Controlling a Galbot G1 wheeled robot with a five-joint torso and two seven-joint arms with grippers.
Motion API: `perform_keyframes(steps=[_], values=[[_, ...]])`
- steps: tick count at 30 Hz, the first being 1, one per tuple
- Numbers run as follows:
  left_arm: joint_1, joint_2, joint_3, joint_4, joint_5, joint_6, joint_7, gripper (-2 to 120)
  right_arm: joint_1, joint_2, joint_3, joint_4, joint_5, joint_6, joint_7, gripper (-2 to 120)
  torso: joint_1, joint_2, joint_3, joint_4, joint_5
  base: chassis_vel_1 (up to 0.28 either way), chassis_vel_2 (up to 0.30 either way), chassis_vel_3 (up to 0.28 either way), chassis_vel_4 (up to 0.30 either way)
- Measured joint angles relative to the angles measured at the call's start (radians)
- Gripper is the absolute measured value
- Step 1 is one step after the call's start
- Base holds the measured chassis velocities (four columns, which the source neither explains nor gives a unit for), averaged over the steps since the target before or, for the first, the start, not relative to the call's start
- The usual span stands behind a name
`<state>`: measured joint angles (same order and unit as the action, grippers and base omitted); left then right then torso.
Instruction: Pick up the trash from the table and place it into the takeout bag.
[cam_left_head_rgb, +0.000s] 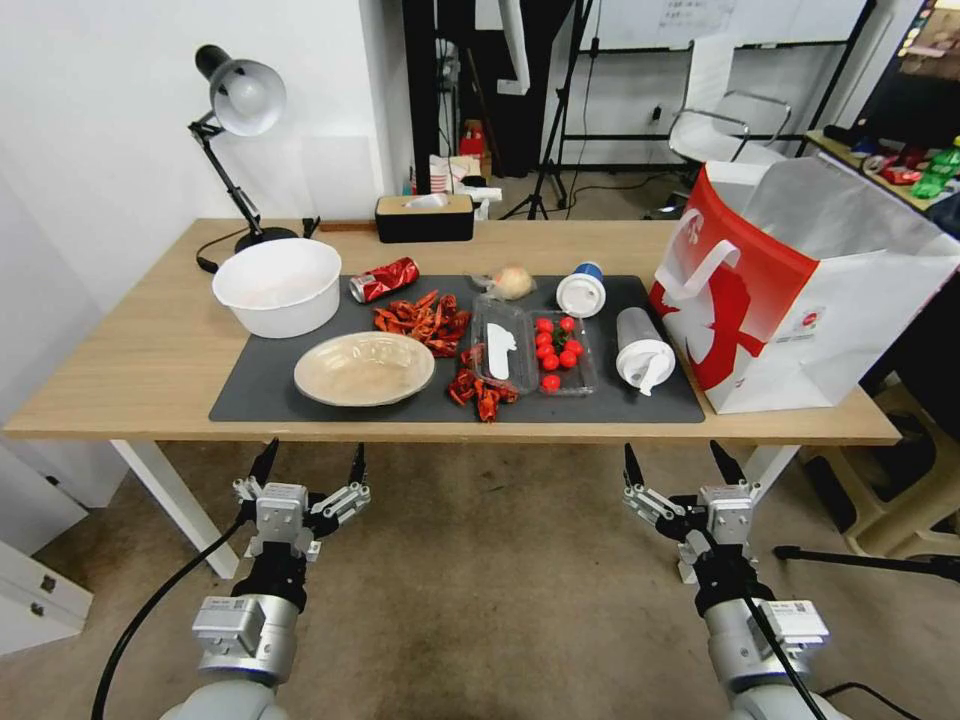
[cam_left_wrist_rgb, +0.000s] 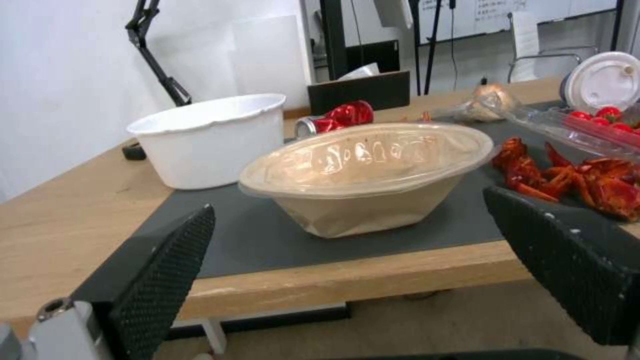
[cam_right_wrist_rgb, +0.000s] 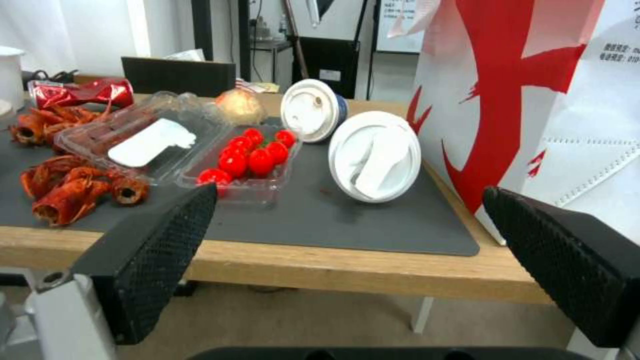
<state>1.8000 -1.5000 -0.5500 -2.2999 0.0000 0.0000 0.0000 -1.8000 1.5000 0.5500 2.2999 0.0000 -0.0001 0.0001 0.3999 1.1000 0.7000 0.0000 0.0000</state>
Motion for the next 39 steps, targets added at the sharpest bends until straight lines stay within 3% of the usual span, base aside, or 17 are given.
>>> perform_keyframes(steps=[27,29,31,32,34,39], values=[[-0.006,0.000,0.004,0.000,-0.006,0.009,-0.004,100,0.004,0.000,0.009,0.000,0.020,-0.017,-0.013,100,0.000,0.000,0.000,0.0000,0.0000,0.000,0.000,0.000,0.000],[-0.024,0.002,0.017,0.002,-0.029,0.042,-0.021,100,0.005,0.000,0.012,-0.001,0.025,-0.023,-0.016,100,0.000,0.000,0.000,0.0003,0.0005,0.000,0.000,0.000,0.000],[-0.085,0.010,0.066,0.016,-0.107,0.155,-0.078,100,0.025,-0.001,0.052,-0.012,0.105,-0.121,-0.068,100,0.000,0.000,0.000,-0.0001,0.0001,0.000,0.000,0.000,0.000],[-0.085,0.010,0.066,0.016,-0.107,0.155,-0.078,100,0.025,-0.001,0.052,-0.012,0.105,-0.121,-0.068,100,0.000,0.000,0.000,-0.0001,0.0001,0.000,0.000,0.000,0.000],[-0.128,0.015,0.100,0.025,-0.161,0.234,-0.117,100,0.043,-0.005,0.087,-0.023,0.167,-0.197,-0.105,100,0.000,0.000,0.000,-0.0002,0.0003,0.000,0.000,0.000,0.000],[-0.143,0.020,0.116,0.022,-0.197,0.258,-0.132,100,0.059,-0.018,0.115,-0.025,0.191,-0.207,-0.111,100,0.000,0.000,0.000,0.0000,0.0003,0.000,0.000,0.000,0.000]])
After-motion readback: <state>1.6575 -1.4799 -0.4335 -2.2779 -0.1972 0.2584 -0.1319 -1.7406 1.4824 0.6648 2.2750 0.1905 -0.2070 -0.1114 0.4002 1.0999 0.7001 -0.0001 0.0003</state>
